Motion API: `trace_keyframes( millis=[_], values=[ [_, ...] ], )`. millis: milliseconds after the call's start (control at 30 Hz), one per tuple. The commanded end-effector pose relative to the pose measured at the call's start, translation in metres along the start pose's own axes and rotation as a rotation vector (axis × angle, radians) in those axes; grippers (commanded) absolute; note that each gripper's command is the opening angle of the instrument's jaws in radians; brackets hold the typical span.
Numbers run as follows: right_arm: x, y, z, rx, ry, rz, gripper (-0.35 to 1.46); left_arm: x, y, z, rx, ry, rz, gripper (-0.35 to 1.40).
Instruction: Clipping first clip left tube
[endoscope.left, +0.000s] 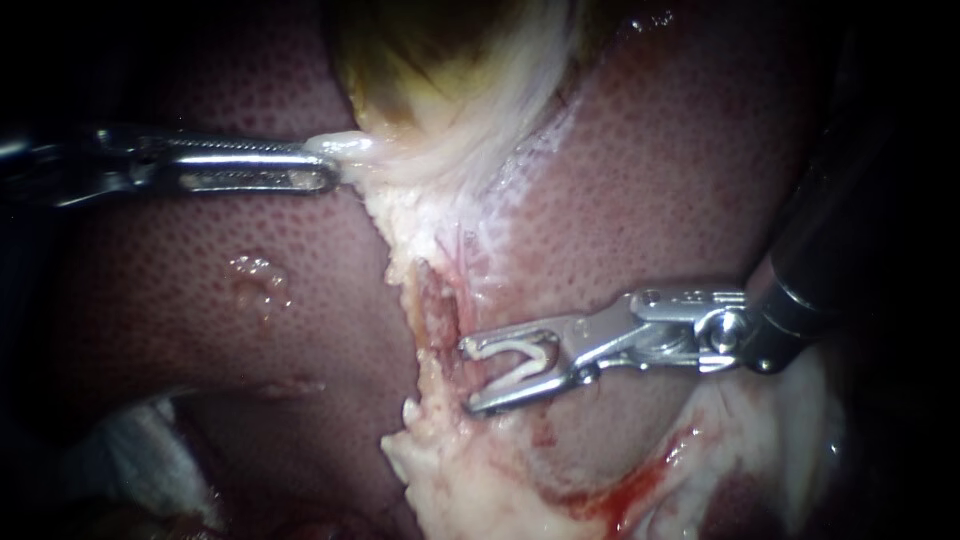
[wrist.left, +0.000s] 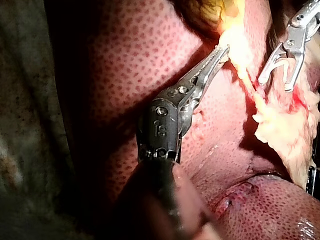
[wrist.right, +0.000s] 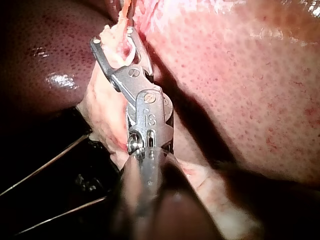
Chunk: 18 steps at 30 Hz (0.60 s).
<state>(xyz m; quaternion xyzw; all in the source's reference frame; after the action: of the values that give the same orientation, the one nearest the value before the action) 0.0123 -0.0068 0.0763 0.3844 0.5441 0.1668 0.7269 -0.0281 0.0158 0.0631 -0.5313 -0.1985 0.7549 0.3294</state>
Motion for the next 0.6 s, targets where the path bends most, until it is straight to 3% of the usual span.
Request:
trace_keyframes(
  millis=[33,367,600],
  values=[
    [-0.0001,0.0001,0.0004,-0.002,0.0,0.0,0.44,0.0,0.0,0.0,0.0,0.0,0.0,-0.35],
    [-0.0023,0.0019,0.0047,0.002,-0.009,-0.016,0.46,0.0001,0.0002,0.0001,0.001,0.0,0.0,-0.35],
    [-0.0033,0.0014,0.0074,0.036,-0.022,-0.035,0.46,0.0001,0.0002,0.0002,0.001,0.0,-0.001,-0.35]
  ],
)
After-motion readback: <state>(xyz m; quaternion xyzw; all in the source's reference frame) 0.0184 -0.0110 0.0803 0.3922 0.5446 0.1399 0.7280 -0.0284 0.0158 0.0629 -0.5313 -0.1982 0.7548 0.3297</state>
